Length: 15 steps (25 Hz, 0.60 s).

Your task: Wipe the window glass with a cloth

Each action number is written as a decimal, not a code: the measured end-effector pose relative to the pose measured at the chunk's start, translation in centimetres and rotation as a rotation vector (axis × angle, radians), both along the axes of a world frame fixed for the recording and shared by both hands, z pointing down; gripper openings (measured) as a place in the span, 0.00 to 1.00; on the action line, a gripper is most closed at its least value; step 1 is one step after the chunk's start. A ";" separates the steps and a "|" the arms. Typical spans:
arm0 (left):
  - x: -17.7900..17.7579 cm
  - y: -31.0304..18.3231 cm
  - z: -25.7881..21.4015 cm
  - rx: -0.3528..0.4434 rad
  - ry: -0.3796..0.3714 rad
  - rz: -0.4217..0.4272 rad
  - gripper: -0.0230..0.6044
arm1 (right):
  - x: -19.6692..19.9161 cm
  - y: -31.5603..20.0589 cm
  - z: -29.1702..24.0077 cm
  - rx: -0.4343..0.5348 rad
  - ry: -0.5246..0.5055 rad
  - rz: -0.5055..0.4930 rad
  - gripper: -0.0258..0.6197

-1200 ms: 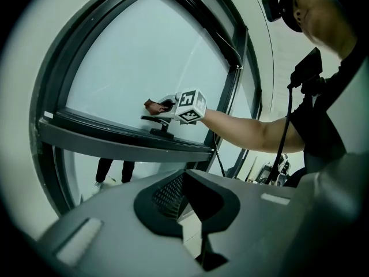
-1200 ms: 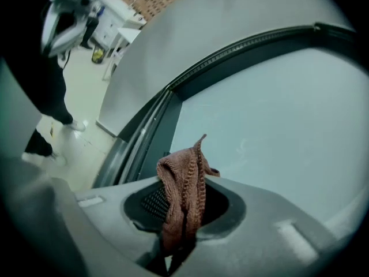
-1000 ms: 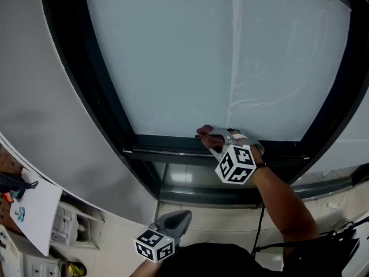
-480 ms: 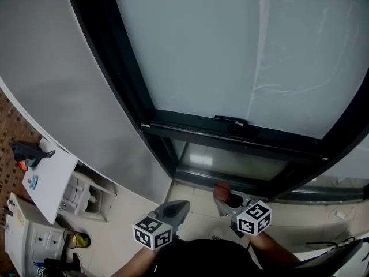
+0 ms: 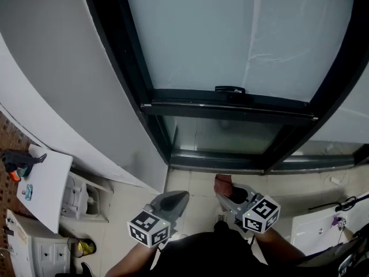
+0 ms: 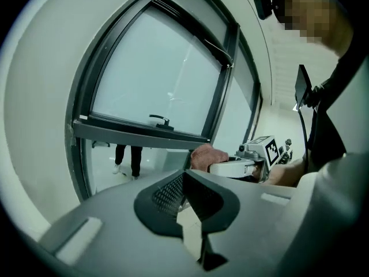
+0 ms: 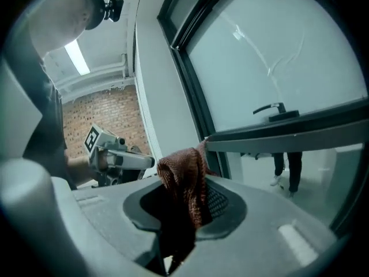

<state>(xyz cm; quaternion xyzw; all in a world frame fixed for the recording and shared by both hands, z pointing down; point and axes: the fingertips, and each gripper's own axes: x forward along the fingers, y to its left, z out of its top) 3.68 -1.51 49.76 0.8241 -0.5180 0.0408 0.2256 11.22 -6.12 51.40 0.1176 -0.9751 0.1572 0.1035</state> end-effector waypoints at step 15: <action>2.4 11.7 1.9 -0.002 0.084 0.250 0.06 | 5.4 18.1 1.6 -0.074 0.055 0.321 0.16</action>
